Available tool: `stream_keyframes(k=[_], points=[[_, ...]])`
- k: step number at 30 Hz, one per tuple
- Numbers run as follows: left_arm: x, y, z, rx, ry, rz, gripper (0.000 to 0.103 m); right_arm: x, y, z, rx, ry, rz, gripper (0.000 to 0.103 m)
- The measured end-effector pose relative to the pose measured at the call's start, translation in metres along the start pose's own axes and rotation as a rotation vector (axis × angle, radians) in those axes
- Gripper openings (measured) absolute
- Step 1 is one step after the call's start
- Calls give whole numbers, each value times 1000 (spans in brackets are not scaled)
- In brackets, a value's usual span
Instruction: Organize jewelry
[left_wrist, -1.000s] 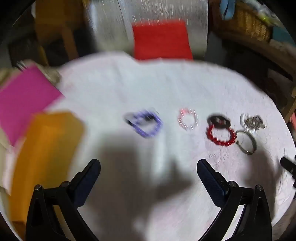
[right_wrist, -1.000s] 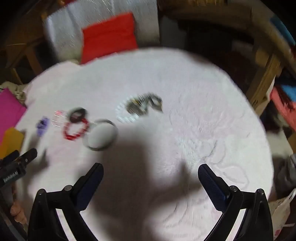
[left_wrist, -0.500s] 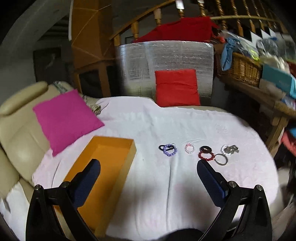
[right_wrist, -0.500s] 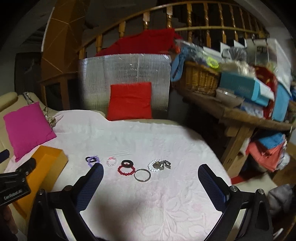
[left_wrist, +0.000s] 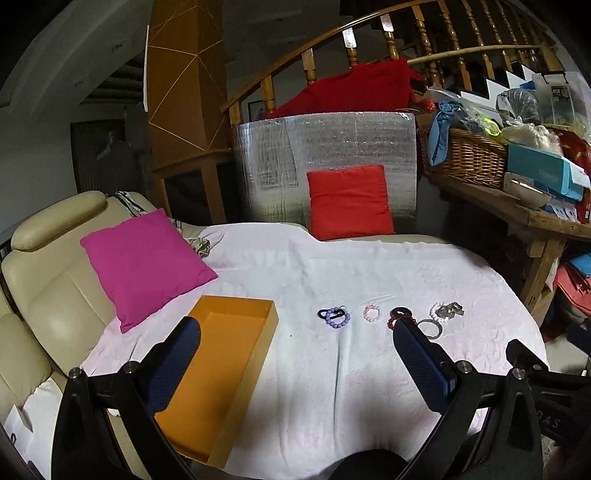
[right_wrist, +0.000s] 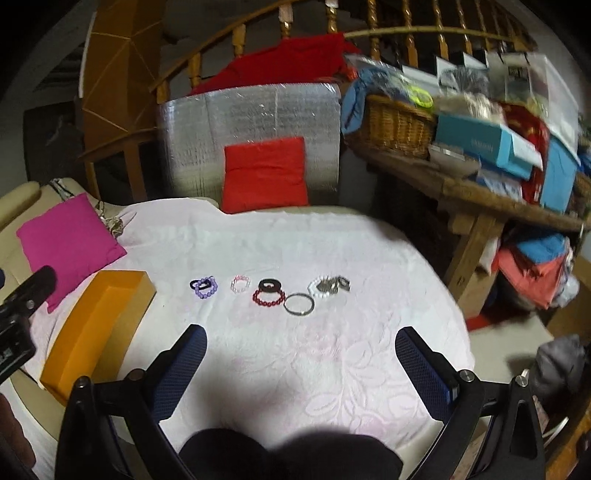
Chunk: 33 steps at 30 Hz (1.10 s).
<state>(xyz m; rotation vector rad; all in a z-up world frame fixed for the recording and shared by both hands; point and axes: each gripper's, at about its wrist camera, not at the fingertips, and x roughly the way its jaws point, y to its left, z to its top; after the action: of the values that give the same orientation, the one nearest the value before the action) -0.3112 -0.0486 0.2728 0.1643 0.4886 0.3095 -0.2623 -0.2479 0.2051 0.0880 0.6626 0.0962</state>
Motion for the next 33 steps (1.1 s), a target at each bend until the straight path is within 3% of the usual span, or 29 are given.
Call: stream_keyframes(k=[5,18,33], points=[[12,7,-8,-30,5,-30,103,6,0,-1,1,23,-5,103],[22,13,-10,-22,24,-6,103,17,11,-5,-1,72,25,103],[44,10,-15,-27,60,1,103,36,9,5,16,70,37,103]])
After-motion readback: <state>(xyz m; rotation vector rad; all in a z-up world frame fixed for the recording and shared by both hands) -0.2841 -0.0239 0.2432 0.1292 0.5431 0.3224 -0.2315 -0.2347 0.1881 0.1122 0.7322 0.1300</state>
